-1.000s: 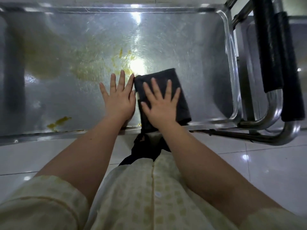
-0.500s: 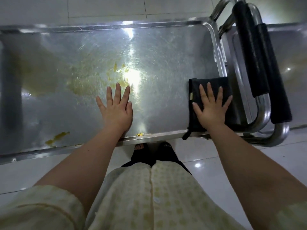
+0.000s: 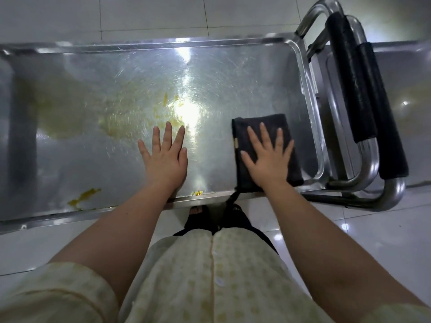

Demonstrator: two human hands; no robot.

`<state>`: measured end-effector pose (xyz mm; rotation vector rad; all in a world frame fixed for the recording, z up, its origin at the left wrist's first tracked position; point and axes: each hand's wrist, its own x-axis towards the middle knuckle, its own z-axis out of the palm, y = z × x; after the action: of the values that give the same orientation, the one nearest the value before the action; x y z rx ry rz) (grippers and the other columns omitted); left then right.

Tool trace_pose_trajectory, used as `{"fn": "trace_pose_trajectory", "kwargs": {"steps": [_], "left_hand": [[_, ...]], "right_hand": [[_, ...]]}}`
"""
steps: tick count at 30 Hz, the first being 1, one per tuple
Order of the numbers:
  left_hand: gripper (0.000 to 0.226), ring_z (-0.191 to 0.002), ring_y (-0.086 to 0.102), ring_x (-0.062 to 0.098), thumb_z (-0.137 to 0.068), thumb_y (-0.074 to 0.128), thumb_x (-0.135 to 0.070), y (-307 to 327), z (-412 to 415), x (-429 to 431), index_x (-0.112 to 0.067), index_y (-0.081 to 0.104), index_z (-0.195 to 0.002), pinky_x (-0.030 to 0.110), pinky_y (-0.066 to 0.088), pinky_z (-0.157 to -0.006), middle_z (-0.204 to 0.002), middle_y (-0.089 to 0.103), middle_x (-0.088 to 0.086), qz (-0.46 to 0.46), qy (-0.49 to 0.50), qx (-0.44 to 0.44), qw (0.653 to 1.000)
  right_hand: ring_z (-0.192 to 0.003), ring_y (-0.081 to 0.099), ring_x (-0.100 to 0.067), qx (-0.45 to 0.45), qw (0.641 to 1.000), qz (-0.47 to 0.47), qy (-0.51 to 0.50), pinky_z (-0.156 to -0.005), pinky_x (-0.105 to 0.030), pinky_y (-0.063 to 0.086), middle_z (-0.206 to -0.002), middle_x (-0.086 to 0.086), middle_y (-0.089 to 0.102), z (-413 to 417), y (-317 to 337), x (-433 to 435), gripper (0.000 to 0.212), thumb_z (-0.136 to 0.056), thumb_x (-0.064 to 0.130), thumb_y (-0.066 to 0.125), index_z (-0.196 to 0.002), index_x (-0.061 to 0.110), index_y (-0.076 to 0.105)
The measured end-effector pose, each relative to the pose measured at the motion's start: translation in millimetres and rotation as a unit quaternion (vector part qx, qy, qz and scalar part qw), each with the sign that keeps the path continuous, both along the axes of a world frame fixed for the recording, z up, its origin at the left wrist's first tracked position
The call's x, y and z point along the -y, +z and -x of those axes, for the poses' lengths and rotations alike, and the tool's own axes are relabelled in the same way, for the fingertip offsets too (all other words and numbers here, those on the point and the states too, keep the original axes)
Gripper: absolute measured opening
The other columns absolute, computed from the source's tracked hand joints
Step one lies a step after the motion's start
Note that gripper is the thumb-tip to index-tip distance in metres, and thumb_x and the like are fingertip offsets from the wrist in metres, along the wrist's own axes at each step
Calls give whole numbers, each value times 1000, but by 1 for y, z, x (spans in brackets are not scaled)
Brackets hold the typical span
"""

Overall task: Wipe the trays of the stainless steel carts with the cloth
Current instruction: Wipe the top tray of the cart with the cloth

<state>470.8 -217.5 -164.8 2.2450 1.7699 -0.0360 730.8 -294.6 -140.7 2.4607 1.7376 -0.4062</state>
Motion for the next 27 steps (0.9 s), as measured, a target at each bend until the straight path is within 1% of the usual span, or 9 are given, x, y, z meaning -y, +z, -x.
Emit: {"fn": "trace_pose_trajectory", "kwargs": {"steps": [4, 8, 11, 14, 18, 20, 22, 24, 27], "left_hand": [[54, -151, -8, 24, -101, 11, -47, 1, -1, 1, -42, 3, -154, 53, -24, -109, -165, -2, -6, -11, -1, 0, 1000], [55, -150, -11, 24, -100, 9, -46, 2, -3, 2, -42, 0, -154, 59, -20, -111, -165, -5, -5, -2, 3, -3, 1000], [55, -150, -11, 26, -100, 9, -46, 4, -1, 1, -40, 0, -155, 61, -16, -112, -165, -6, -5, 1, 1, -9, 1000], [55, -150, -10, 25, -101, 10, -45, 4, 1, 1, -40, 1, -155, 61, -16, -112, -165, -6, -5, 3, -1, -12, 1000], [53, -150, -12, 23, -102, 12, -46, 6, 4, -1, -42, 2, -154, 59, -17, -112, -164, -7, -8, 14, -5, -2, 1000], [53, -150, -13, 23, -102, 11, -47, 7, 6, -2, -43, 0, -154, 59, -17, -113, -164, -9, -9, 24, -6, 2, 1000], [53, -150, -14, 23, -102, 10, -47, 8, 8, -2, -42, -1, -154, 59, -17, -113, -164, -9, -8, 25, -13, 2, 1000], [53, -150, -13, 24, -102, 8, -48, 8, 8, -1, -42, -3, -153, 59, -17, -112, -164, -9, -7, 25, -25, -2, 999], [53, -150, -10, 25, -102, 8, -48, 9, 13, -4, -42, -3, -153, 59, -13, -113, -164, -7, -7, 23, -44, -6, 999]], "right_hand": [[-147, -19, -31, 22, 995, 43, -87, -115, -62, -10, -163, 11, -13, -80, 7, 32, 67, -85, 73, 1, -145, 52, -19], [-146, -20, -36, 17, 995, 46, -86, -113, -65, -10, -162, 10, -19, -56, 5, 25, 66, -88, 70, 4, -143, 48, -26], [-146, -16, -41, 5, 1000, 26, -4, -112, -66, -11, -160, 10, -20, 11, 1, 11, 67, -92, 67, 11, -146, 44, -21], [-146, -17, -41, -17, 995, 31, 89, -110, -66, -15, -161, 9, -17, 85, 0, 1, 68, -90, 68, 6, -150, 42, -16], [-148, -15, -35, -29, 991, 27, 131, -112, -62, -17, -163, 11, -11, 89, 1, -3, 68, -90, 71, 11, -151, 48, -8], [-149, -13, -32, -24, 995, 21, 99, -112, -60, -16, -163, 12, -10, 51, 0, -2, 68, -91, 72, 19, -150, 50, -5], [-149, -10, -32, -5, 1000, 16, 12, -113, -60, -12, -163, 11, -8, -2, 0, 3, 68, -91, 72, 22, -150, 50, -3], [-149, -10, -32, 9, 996, 31, -78, -115, -63, -8, -164, 10, -8, -48, 4, 11, 69, -89, 75, 11, -150, 49, -7], [-148, -12, -34, 32, 990, 45, -132, -113, -66, -5, -163, 8, -13, -57, 5, 14, 72, -87, 73, 0, -152, 44, -10]]}}
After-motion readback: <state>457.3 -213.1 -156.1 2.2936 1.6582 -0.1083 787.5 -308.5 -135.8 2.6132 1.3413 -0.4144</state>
